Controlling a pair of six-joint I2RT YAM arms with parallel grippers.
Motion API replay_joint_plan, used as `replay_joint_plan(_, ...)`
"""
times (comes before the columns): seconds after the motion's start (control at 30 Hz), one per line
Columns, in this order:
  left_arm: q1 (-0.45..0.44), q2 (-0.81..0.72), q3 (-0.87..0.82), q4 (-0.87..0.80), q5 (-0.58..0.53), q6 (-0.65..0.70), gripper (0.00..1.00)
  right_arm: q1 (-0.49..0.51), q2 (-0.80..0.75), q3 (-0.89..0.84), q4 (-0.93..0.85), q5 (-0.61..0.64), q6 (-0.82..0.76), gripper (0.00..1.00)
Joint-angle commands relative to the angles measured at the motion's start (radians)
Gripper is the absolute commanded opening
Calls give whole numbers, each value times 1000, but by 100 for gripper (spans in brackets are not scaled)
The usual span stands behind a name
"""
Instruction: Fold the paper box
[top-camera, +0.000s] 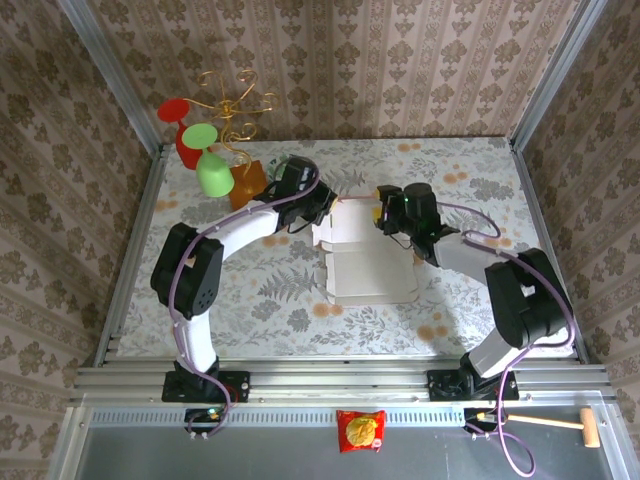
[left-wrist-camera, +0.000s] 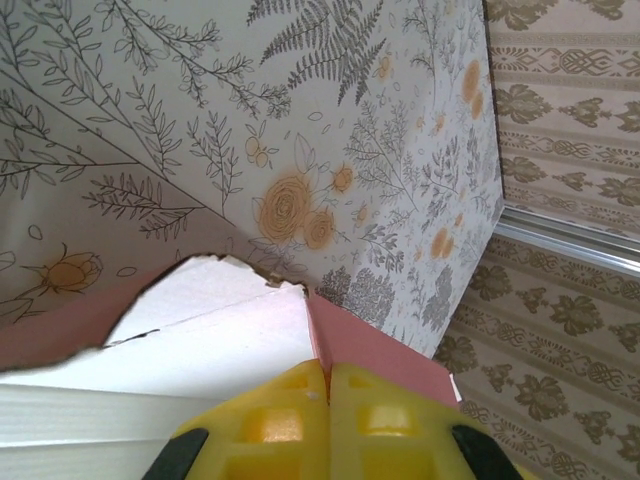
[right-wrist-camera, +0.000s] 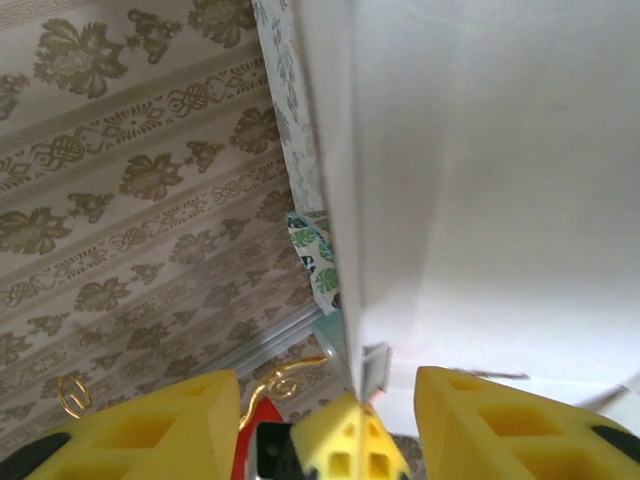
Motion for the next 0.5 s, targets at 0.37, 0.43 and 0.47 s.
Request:
replay_joint_plan(0.37,-8,-72,-23,13,-28,2,0,1,55,109,-80,35,-19,38)
replay_joint_plan(0.43,-8,-72,-22,11,-31,5,0,3,30,98,-98,49,-29,41)
replay_joint_plan(0.47,-7,-72,-22,10,-30,6,0,4,19,97,-113,51,-37,42)
